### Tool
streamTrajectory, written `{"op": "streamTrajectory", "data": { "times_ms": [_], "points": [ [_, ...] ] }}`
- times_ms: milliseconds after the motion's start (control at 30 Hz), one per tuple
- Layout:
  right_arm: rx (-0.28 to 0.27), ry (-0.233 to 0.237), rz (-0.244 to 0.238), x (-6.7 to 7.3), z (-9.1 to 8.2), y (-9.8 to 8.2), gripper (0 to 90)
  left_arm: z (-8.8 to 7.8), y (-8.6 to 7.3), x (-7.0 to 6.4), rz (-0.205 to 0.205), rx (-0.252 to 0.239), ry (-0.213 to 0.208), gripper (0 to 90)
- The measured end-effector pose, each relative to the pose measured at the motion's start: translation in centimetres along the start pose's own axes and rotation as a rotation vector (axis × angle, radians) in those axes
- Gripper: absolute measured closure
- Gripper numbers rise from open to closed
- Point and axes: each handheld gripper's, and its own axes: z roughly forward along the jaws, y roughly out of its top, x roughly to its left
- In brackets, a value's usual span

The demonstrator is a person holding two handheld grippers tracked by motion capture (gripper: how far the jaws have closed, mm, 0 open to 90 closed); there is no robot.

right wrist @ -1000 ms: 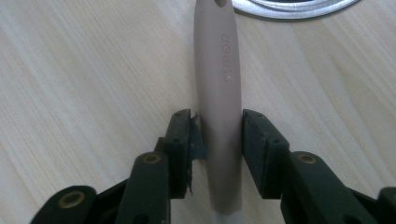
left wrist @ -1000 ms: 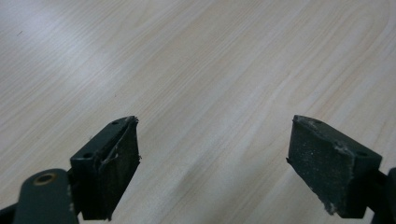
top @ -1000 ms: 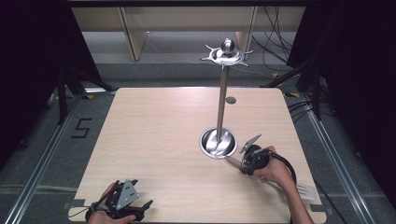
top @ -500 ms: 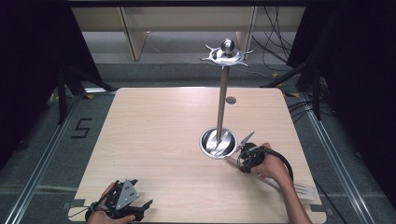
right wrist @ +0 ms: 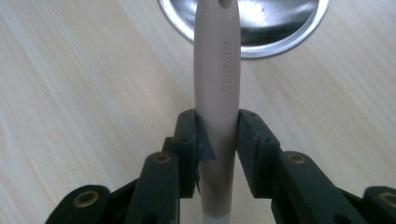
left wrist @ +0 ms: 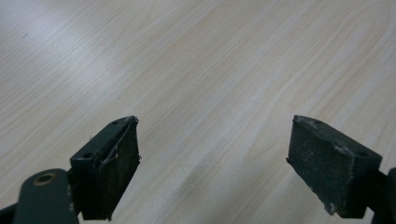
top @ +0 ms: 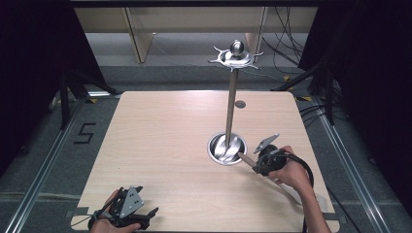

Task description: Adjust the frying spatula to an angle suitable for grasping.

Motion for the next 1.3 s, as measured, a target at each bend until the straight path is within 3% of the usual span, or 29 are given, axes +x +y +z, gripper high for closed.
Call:
{"op": "streamTrajectory", "data": {
  "times_ms": [67, 133, 167, 200, 233, 367, 400, 467, 633, 733, 767, 800, 933, 967, 1067, 1300],
  "points": [
    [-0.039, 0.004, 0.015, -0.2, -0.8, -0.4, 70.4, 0.0, 0.0, 0.0, 0.004, -0.001, 0.001, 15.9],
    [-0.078, -0.003, 0.062, -0.2, -1.7, -0.7, 70.4, -0.1, 0.0, 0.0, 0.003, 0.002, 0.001, 15.9],
    [-0.123, -0.033, 0.057, -0.5, -2.0, -0.9, 70.4, -0.1, 0.0, 0.0, 0.0, 0.0, 0.003, 15.9],
    [-0.144, -0.024, 0.064, -0.7, -2.4, -1.0, 70.4, -0.1, 0.0, 0.0, 0.002, 0.001, 0.002, 15.9],
    [-0.195, -0.011, 0.03, -1.2, -2.7, -1.2, 70.4, -0.1, 0.0, 0.0, 0.001, 0.001, 0.001, 15.9],
    [-0.278, -0.031, 0.064, -1.8, -4.4, -1.6, 70.5, -0.1, 0.0, 0.1, 0.011, 0.004, 0.008, 15.9],
    [-0.293, -0.038, 0.108, -1.5, -4.9, -1.7, 70.5, -0.1, 0.0, 0.1, 0.014, 0.005, 0.006, 15.9],
    [-0.321, -0.04, 0.105, -1.8, -6.0, -1.7, 70.5, -0.1, 0.0, 0.0, -0.001, -0.001, 0.001, 15.9],
    [-0.419, -0.039, 0.108, -1.9, -8.1, -1.7, 70.5, -0.2, 0.0, 0.1, 0.018, 0.015, -0.006, 15.9],
    [-0.463, -0.053, 0.106, -2.0, -9.2, -1.8, 70.5, 0.0, 0.0, 0.0, 0.002, 0.001, -0.002, 15.9],
    [-0.486, -0.047, 0.125, -1.9, -9.6, -1.9, 70.6, 0.0, 0.0, 0.0, 0.002, 0.002, -0.002, 15.9],
    [-0.504, -0.054, 0.11, -2.2, -9.9, -1.9, 70.6, 0.0, 0.0, 0.0, 0.0, 0.001, -0.002, 15.9],
    [-0.571, -0.029, 0.152, -2.3, -11.0, -2.3, 70.6, -0.1, 0.0, 0.0, 0.002, 0.002, 0.001, 15.9],
    [-0.611, -0.038, 0.164, -2.3, -11.0, -2.3, 70.6, -0.1, 0.0, 0.0, 0.0, 0.001, 0.003, 15.9],
    [-0.667, -0.017, 0.163, -2.6, -11.4, -2.4, 70.6, 0.0, 0.0, 0.0, 0.0, 0.006, -0.005, 15.9],
    [-0.749, -0.006, 0.191, -2.7, -11.7, -2.0, 70.6, -0.1, 0.0, 0.2, 0.01, 0.012, 0.006, 15.9]
  ]
}}
